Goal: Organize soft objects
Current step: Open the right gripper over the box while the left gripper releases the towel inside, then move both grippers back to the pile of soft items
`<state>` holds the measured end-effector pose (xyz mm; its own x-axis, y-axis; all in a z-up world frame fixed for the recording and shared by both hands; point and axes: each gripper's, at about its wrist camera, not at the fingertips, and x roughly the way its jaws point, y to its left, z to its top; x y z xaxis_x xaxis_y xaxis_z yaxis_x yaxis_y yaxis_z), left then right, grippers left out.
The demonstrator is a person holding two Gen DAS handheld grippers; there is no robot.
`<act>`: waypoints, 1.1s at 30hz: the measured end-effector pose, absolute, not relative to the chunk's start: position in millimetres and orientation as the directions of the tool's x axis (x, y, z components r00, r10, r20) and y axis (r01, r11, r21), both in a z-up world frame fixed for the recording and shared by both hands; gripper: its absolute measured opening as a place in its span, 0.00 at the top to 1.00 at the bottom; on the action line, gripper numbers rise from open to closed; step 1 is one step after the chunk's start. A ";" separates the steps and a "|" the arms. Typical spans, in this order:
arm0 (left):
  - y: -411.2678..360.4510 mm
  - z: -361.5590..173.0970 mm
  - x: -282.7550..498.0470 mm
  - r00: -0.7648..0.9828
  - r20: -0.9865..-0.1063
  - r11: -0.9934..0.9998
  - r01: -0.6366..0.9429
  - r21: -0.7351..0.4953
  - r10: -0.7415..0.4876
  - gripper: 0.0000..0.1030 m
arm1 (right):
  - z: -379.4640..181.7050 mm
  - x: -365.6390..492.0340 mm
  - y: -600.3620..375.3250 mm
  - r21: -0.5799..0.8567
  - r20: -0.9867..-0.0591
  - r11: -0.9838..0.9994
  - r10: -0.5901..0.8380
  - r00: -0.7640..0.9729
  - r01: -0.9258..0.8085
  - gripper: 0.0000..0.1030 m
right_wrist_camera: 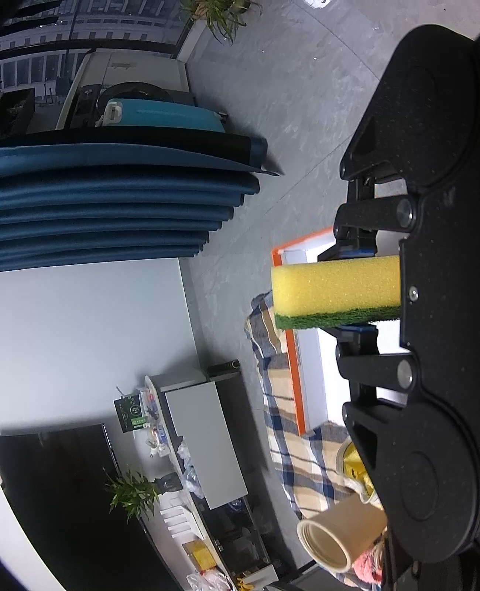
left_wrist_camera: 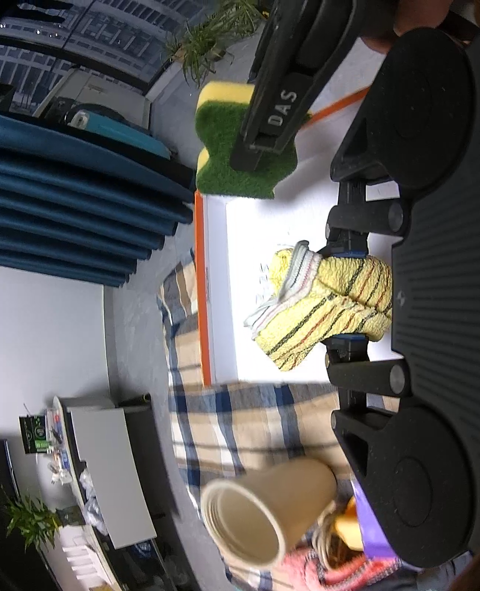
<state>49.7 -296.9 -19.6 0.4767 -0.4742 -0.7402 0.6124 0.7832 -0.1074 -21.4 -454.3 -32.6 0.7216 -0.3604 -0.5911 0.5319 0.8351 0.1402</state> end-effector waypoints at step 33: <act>-196.0 34.7 34.5 0.627 -0.681 0.876 0.479 -0.044 -0.377 0.25 | 34.2 -44.7 -353.2 0.124 -0.502 0.915 -0.277 0.819 0.385 0.37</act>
<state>34.5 -196.0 34.7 0.6273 -0.3772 -0.6813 0.4794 0.8765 -0.0439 -44.7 -353.2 34.2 0.8193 -0.2772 -0.5019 0.3852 0.9145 0.1238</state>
